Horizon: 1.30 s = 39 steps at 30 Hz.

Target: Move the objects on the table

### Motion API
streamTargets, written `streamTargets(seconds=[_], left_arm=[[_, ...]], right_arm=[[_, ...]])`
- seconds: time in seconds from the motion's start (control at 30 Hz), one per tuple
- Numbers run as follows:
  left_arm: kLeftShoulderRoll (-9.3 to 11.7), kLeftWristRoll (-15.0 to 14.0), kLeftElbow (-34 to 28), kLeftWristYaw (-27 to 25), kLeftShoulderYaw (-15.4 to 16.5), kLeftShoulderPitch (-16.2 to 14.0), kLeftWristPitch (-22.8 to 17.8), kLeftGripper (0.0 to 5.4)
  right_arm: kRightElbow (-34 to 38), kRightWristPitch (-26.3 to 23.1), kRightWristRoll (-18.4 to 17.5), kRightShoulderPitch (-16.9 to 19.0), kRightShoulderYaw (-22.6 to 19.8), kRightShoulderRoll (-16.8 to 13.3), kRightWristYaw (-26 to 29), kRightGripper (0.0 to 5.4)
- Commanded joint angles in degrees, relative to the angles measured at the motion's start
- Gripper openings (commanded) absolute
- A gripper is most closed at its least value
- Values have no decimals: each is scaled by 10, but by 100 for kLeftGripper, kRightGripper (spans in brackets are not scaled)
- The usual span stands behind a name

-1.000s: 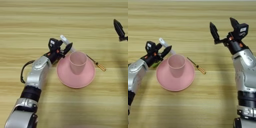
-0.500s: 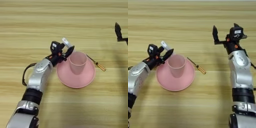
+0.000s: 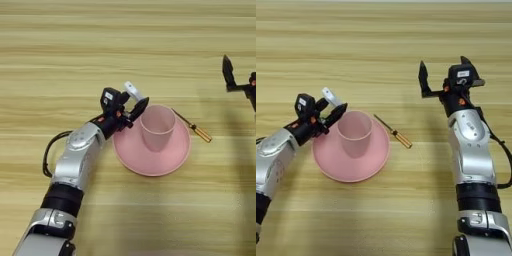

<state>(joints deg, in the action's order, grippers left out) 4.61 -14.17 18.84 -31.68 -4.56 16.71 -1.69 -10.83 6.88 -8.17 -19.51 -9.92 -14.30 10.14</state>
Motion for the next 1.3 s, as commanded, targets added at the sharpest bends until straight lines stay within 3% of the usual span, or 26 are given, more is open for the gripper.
streamTargets(seconds=[0.03,0.07,0.7,0.9,1.1,1.3], left_arm=[[10,17,-8,-9,-17,-27,-16,279],[12,18,-12,-10,-20,-31,-15,307],[11,15,-25,-5,-23,-41,-19,474],[2,0,-43,4,-5,-35,0,534],[-7,-16,-86,23,32,-19,45,537],[-9,-35,-127,31,52,-8,59,537]], right_arm=[[1,6,2,3,-2,6,-7,540],[-2,7,2,4,-2,7,-7,540],[-10,12,1,5,1,9,-5,540],[-10,13,1,5,1,8,-4,540],[-11,14,0,5,0,7,-3,540],[-12,14,0,4,0,7,-2,540]])
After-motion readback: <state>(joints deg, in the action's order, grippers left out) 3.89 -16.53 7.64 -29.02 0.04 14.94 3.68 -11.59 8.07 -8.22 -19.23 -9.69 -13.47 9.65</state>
